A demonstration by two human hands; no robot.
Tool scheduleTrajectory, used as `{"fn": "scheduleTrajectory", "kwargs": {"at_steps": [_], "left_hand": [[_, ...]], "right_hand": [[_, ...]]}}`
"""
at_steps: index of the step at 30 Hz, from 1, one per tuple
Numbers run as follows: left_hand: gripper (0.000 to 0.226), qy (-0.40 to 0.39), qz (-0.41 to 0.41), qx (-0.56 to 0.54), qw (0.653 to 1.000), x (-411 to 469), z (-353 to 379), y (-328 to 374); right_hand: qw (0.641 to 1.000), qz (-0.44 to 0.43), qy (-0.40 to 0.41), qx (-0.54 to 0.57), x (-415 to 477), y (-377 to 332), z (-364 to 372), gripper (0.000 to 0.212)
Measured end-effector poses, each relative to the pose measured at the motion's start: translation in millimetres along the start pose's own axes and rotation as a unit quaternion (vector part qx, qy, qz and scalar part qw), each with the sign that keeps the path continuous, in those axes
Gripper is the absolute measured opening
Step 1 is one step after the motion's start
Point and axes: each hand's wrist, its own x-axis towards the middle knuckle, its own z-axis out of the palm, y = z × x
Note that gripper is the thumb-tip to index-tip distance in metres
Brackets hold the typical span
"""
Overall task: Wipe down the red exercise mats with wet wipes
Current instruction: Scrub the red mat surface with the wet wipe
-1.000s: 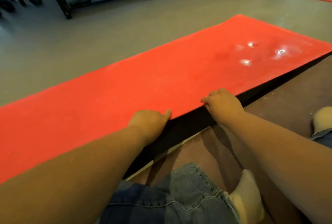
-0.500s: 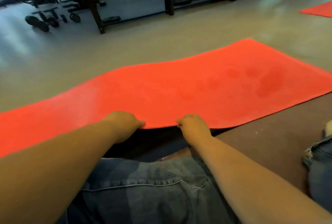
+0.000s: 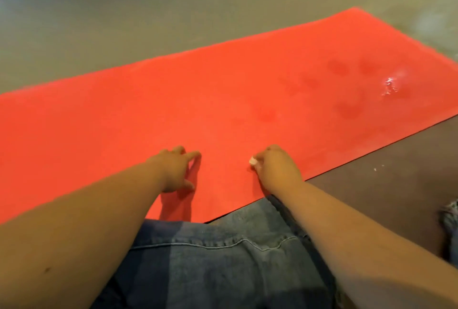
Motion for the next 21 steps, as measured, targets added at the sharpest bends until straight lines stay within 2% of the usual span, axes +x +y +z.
{"fn": "scheduleTrajectory", "kwargs": {"at_steps": [1,2,4,6,8,10,12,13,15,17,19,21], "left_hand": [[0.104,-0.005,-0.024,-0.018,1.000,6,6,-6],[0.108,-0.012,-0.041,-0.040,0.998,12,10,-12],[0.104,-0.001,-0.048,-0.069,0.996,20,19,-25],[0.085,0.072,-0.043,-0.066,0.994,26,24,-37],[0.070,0.149,-0.053,-0.050,0.986,31,28,-46],[0.065,0.173,-0.070,-0.054,0.981,37,31,-50],[0.064,0.172,-0.074,-0.054,0.981,43,31,-51],[0.063,0.178,-0.074,-0.053,0.980,45,30,-52],[0.061,0.208,-0.086,-0.045,0.973,48,28,-53],[0.060,0.221,-0.101,-0.020,0.970,51,26,-53],[0.060,0.210,-0.111,0.001,0.971,55,24,-56],[0.060,0.207,-0.107,0.003,0.972,59,21,-63]], "right_hand": [[0.998,0.001,0.054,0.027,2,-5,10,0.021],[0.996,-0.012,0.074,0.047,3,-13,22,0.020],[0.994,-0.078,0.052,0.052,4,-31,43,0.020],[0.986,-0.161,0.037,0.012,3,-36,50,0.018],[0.981,-0.180,0.057,-0.034,16,-16,36,0.015],[0.991,-0.073,0.093,-0.058,38,14,13,0.017],[0.988,0.068,0.138,-0.011,56,30,-1,0.018],[0.984,0.095,0.150,0.003,59,24,2,0.018],[0.991,0.048,0.124,0.022,54,-12,25,0.021],[0.994,-0.072,0.068,0.044,33,-54,49,0.021],[0.983,-0.174,0.017,0.047,21,-64,56,0.018],[0.987,-0.155,0.006,0.051,35,-44,38,0.016]]}}
